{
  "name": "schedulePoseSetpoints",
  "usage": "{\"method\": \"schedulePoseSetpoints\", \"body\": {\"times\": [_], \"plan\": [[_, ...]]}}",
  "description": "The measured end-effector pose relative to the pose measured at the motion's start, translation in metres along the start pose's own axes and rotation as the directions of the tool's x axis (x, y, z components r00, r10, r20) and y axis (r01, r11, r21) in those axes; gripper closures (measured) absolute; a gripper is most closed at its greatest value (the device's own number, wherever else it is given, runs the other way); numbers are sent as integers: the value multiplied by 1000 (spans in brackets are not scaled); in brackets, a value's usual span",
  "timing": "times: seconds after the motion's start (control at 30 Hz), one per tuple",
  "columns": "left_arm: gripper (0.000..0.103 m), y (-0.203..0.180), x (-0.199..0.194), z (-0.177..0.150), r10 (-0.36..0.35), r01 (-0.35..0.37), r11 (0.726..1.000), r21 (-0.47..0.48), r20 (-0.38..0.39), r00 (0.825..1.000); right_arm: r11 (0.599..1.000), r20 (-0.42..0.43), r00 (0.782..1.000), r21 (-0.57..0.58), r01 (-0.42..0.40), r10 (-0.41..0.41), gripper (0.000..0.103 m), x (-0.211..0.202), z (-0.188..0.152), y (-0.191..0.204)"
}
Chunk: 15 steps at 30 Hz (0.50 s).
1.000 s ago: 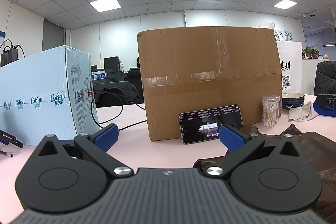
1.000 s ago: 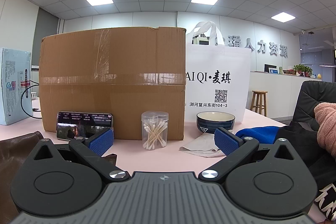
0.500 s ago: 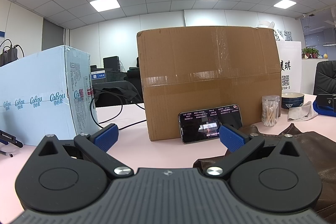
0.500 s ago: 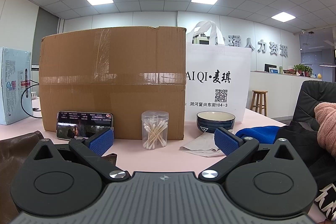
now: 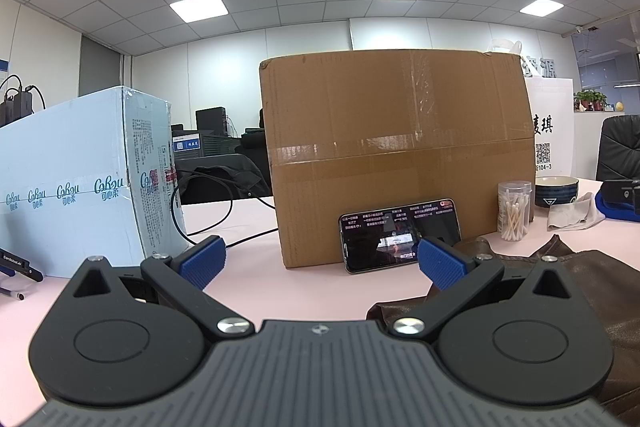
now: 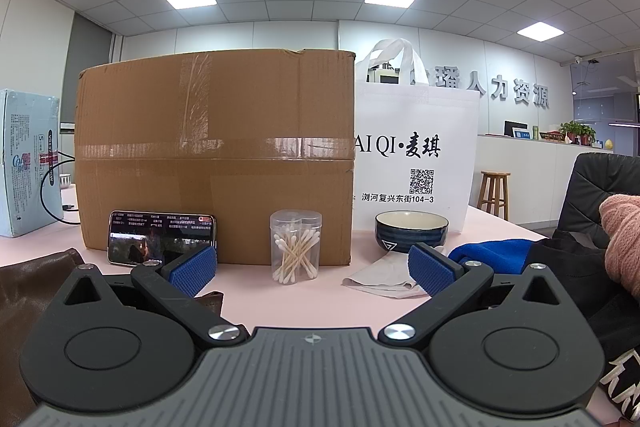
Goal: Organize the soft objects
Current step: 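Move both grippers down toward the brown leather jacket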
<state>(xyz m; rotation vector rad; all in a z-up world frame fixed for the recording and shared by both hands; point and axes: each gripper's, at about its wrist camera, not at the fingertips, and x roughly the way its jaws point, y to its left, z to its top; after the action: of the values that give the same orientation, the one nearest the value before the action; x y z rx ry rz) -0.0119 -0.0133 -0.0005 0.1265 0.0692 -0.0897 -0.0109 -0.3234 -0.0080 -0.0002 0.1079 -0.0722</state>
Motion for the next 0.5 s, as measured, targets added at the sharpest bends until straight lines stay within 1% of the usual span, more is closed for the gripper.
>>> {"method": "schedulePoseSetpoints", "body": {"times": [0.17,0.33,0.43,0.5], "plan": [[0,0,1,0,-5,5,1000,-2,-6,1000,1000,-4,1000,2,8,-8,0,1,0,0],[0,1,2,0,-41,41,999,0,-16,999,1000,-16,1000,13,24,-24,0,1,0,-2],[0,0,2,-1,-59,59,998,3,-15,998,1000,-51,999,17,16,-15,0,4,-1,-2],[0,-1,2,-1,-59,59,998,5,-14,998,1000,-71,997,16,11,-10,0,6,-1,-2]]}}
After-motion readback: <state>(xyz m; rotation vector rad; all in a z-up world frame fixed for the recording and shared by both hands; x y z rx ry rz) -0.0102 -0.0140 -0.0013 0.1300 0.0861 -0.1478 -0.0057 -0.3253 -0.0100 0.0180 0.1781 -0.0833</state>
